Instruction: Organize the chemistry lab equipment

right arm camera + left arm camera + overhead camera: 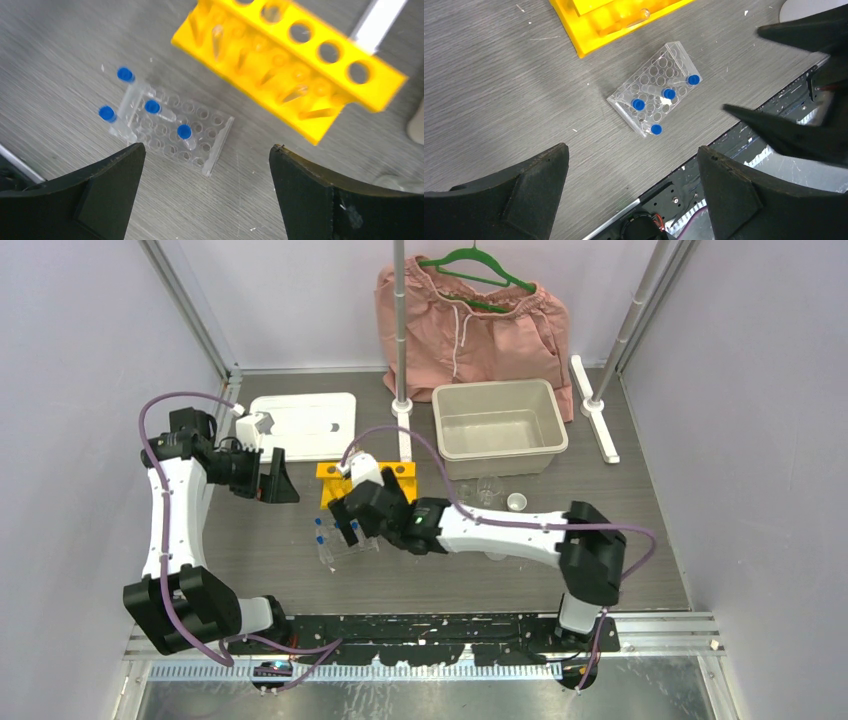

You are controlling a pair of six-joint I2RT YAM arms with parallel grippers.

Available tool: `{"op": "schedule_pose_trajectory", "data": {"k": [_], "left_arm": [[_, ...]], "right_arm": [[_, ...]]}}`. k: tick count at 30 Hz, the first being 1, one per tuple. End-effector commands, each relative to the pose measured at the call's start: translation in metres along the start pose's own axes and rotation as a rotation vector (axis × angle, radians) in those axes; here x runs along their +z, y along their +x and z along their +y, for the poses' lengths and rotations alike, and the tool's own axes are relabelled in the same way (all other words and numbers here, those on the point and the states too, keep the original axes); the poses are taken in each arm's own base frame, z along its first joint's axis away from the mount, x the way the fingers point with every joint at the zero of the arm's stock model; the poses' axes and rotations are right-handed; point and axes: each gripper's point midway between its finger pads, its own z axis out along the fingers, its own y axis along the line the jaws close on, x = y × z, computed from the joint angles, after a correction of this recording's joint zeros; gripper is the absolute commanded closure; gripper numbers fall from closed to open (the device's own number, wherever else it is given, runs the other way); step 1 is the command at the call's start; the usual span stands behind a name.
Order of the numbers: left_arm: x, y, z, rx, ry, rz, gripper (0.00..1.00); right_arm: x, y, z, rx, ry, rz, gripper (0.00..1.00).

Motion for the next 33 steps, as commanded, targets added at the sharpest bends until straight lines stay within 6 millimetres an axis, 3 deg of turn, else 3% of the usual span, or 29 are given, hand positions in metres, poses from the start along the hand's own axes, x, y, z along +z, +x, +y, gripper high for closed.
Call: {"op": "schedule_pose_trajectory", "data": {"k": [1,6,10,13,17,21,28,33], "left_arm": [[-0.012,-0.016,-0.002,0.049,-0.025,-0.056,0.0],[-0.012,-0.018,-0.003,0.049,-0.017,-0.06,0.0],[-0.011,-0.018,-0.001,0.043,-0.013,-0.055,0.0],[-0.011,-0.019,0.0,0.044,-0.013,-0.051,0.0],[-0.011,-0.023,0.0,0.043,-0.006,-0.058,0.0],[-0.01,-0.025,-0.002,0.037,0.008,-0.064,0.0],[-0.008,-0.021,-0.001,0.031,0.011,-0.052,0.0],[-0.006,-0.016,0.001,0.04,0.002,-0.038,0.0]], "right_arm": [[-0.059,-0.078,-0.039,0.191,0.055,-0.114,0.0],[-0.08,-0.058,-0.118,0.424,0.14,0.034,0.0],[-0.108,-0.037,-0.174,0.514,0.276,0.049,0.03],[-0.13,-0.02,-0.201,0.516,0.379,0.069,0.1],[-0.143,0.005,-0.226,0.539,0.479,0.098,0.18],[-0.134,0.016,-0.237,0.595,0.471,0.099,0.32],[-0.088,0.002,-0.225,0.54,0.401,0.157,0.71],[-0.061,0.006,-0.222,0.517,0.388,0.203,0.76]]}}
